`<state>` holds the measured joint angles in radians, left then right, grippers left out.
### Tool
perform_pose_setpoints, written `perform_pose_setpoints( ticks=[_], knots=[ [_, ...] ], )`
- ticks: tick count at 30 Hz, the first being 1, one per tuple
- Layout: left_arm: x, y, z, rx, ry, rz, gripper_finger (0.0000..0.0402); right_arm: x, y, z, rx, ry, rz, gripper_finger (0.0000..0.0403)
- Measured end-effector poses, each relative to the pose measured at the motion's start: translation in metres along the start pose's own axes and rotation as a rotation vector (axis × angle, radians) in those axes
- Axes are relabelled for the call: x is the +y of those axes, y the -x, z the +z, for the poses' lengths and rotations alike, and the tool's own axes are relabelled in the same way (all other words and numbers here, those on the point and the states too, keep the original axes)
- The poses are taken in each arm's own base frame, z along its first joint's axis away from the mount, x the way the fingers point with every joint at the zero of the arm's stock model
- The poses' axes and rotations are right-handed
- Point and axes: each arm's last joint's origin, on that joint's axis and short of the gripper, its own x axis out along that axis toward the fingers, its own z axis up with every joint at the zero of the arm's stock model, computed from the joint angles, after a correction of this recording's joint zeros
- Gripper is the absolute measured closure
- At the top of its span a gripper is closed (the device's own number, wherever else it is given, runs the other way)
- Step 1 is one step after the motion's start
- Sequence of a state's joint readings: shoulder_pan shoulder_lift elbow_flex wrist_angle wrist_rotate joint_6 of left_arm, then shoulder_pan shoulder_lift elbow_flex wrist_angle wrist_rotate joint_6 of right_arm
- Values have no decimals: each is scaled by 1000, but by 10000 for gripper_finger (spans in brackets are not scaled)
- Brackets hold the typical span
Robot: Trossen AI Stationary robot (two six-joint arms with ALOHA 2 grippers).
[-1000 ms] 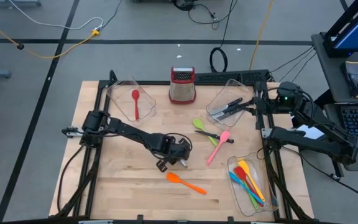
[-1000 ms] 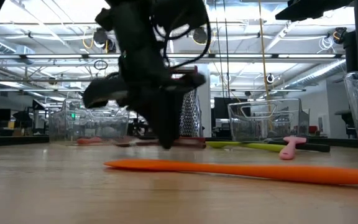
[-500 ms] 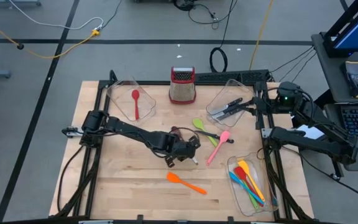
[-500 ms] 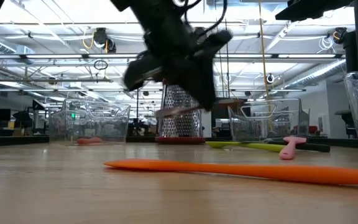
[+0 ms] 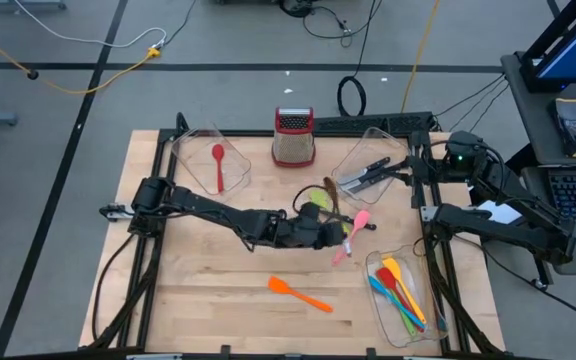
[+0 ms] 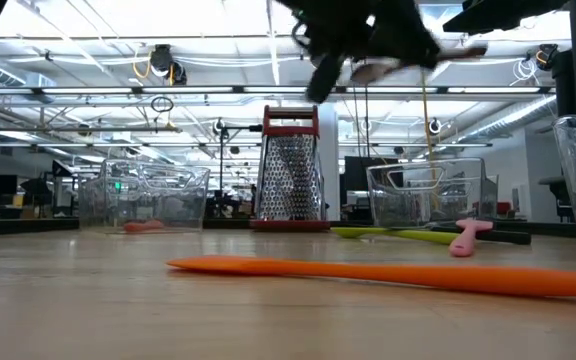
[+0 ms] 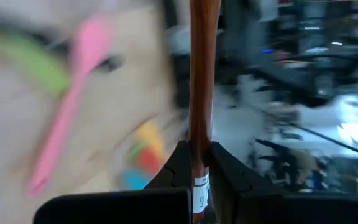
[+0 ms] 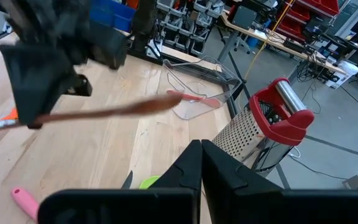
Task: Pick & Place Kitchen Items
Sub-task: Put the brown serving spoon into the top left transparent bin
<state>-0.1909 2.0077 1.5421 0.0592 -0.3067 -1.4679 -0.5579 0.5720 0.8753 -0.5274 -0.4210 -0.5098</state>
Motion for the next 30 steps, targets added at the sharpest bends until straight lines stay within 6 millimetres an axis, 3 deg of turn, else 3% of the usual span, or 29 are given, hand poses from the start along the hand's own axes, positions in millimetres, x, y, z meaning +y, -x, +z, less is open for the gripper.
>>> perform_pose_setpoints(
  ticks=[6, 14, 19, 30],
  knots=[
    [-31, 5, 9, -189, -171, -278, 389, 0, 0, 0, 0, 0, 0, 403],
    [-49, 19, 21, -419, -271, -339, 388, 0, 0, 0, 0, 0, -1, 403],
    [-61, 39, 32, -525, -317, -253, 389, 0, 0, 0, 2, 0, -3, 403],
    [-70, 113, 58, -649, -394, 128, 389, 0, 0, 0, 4, -6, -7, 403]
  ],
)
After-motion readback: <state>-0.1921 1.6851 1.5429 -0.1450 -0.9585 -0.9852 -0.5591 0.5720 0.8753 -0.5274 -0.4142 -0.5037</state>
